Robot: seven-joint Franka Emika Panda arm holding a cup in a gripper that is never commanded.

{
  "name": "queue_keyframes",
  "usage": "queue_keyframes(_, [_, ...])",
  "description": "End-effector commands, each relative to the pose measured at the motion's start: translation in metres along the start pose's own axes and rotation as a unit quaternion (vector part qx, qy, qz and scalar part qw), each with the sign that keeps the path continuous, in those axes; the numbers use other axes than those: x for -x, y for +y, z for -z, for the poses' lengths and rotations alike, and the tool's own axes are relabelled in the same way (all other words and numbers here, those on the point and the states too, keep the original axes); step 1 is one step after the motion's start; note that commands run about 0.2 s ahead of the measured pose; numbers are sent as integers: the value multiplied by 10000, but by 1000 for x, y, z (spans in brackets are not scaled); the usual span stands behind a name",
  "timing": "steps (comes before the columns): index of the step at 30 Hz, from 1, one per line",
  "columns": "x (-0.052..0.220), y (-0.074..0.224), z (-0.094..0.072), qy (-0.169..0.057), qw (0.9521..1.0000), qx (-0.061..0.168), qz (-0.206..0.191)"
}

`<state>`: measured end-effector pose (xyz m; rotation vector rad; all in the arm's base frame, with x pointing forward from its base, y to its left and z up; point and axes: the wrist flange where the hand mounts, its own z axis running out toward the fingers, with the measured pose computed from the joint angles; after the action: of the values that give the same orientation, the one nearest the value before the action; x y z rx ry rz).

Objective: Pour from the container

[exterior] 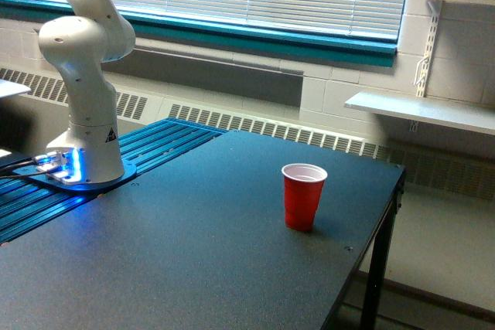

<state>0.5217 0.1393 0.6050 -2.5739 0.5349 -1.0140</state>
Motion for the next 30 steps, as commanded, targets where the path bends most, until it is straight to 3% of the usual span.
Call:
queue_keyframes(1, [3, 25, 2, 86, 9996, 140, 238])
queue_keyframes(30, [43, 143, -28, -416, 9956, 833, -112])
